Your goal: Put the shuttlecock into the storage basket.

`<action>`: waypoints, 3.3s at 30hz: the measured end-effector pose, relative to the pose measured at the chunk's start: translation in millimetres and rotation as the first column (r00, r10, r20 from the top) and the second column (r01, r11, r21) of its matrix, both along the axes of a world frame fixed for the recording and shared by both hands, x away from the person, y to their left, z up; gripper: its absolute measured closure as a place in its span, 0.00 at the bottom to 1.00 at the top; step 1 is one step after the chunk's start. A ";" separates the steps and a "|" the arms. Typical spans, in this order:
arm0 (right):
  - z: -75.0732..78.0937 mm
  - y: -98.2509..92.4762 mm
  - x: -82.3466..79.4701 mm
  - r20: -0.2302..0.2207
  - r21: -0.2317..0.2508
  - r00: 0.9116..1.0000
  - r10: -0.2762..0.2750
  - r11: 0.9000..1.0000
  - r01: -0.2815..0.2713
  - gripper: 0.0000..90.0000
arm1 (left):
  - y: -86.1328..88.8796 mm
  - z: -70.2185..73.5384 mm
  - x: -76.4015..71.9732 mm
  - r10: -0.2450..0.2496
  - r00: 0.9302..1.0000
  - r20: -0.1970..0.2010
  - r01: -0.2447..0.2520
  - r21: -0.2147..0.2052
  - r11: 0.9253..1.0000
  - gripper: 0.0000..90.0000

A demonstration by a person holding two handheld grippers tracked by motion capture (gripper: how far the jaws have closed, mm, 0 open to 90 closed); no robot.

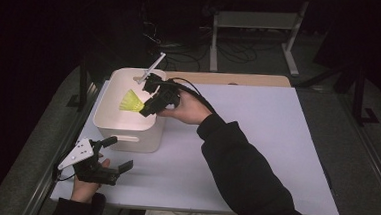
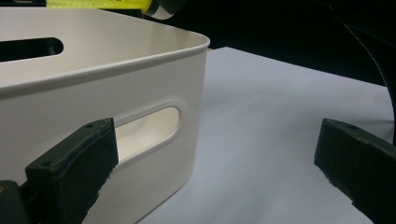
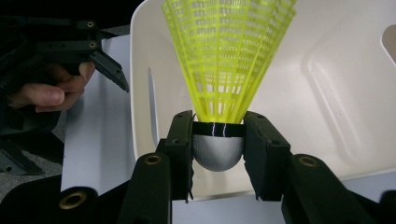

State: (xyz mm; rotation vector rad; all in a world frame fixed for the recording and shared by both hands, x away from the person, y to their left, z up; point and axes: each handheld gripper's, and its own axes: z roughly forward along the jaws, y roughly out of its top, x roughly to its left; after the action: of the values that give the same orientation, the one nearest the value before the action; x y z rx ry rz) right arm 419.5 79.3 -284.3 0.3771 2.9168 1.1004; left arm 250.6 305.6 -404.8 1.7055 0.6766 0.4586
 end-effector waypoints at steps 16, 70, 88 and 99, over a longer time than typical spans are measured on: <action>-17.4 9.6 8.2 -0.027 -0.011 1.000 -0.005 1.000 0.004 0.70 | 0.2 0.0 -0.2 0.000 1.000 0.001 0.000 0.000 1.000 0.00; 7.6 -36.2 -2.9 -0.002 0.068 0.997 -0.081 0.994 0.081 0.00 | 0.1 -0.3 -0.4 0.000 1.000 -0.005 0.000 0.008 1.000 0.00; 6.1 -63.8 -3.8 0.007 0.081 0.993 -0.120 0.990 0.119 0.00 | -0.1 -0.3 -0.3 0.000 1.000 -0.006 0.000 0.007 1.000 0.00; 1.8 -84.2 -3.2 0.014 0.090 0.988 -0.151 0.985 0.149 0.00 | -0.3 -0.4 -0.2 0.000 1.000 -0.008 0.000 0.006 1.000 0.00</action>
State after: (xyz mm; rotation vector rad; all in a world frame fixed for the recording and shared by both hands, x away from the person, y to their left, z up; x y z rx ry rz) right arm 416.3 -4.9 -282.6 0.5731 2.7744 1.2059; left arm 250.4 305.3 -405.2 1.7136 0.6813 0.4542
